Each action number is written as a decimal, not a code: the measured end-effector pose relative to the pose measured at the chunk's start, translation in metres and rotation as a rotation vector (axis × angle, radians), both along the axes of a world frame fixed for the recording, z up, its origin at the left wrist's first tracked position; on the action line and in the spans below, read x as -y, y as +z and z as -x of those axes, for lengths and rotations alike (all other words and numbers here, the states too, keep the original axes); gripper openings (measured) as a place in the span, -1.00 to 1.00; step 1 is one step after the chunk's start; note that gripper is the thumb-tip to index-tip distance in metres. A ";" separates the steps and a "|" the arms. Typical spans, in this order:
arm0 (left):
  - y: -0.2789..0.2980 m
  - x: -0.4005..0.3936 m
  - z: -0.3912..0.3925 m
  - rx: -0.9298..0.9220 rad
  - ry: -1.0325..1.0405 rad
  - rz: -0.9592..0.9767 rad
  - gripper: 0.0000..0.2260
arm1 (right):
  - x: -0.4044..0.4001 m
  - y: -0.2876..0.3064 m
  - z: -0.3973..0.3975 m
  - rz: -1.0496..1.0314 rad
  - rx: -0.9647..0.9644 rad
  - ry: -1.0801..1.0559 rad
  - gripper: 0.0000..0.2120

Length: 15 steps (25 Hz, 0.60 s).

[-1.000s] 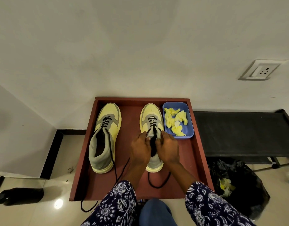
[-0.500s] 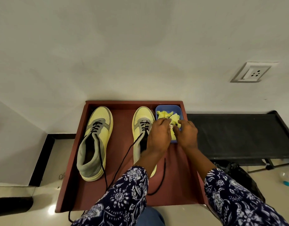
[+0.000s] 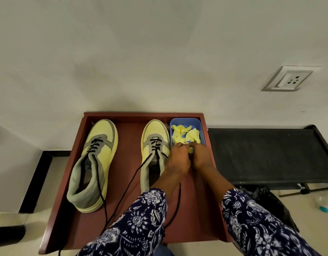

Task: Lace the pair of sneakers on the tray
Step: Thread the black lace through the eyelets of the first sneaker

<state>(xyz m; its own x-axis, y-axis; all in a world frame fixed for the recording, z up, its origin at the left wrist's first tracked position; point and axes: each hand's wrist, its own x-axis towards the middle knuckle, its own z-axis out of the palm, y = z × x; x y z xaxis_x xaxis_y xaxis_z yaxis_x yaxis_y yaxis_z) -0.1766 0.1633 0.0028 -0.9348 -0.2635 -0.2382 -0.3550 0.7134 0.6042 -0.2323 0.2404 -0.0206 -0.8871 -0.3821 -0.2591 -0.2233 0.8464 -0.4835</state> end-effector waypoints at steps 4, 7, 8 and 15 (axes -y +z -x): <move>-0.001 0.004 -0.001 0.004 0.035 -0.022 -0.62 | 0.003 -0.005 0.001 -0.006 0.025 -0.025 -0.72; -0.002 0.006 -0.001 -0.029 0.055 -0.037 -0.64 | 0.001 -0.008 0.000 0.048 -0.006 -0.091 -0.73; -0.001 0.006 -0.002 -0.050 0.067 -0.046 -0.66 | 0.001 -0.004 -0.001 0.081 -0.013 -0.125 -0.74; 0.019 0.017 -0.005 -0.206 0.300 -0.340 -0.65 | 0.007 0.045 -0.002 0.175 -0.121 -0.131 -0.82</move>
<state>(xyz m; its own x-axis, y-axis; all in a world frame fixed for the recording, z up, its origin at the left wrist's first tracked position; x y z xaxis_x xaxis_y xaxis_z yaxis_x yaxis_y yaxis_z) -0.1715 0.1466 0.0216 -0.8662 -0.4677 -0.1761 -0.3636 0.3481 0.8641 -0.2301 0.2332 0.0244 -0.9525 -0.2915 -0.0879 -0.1825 0.7779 -0.6013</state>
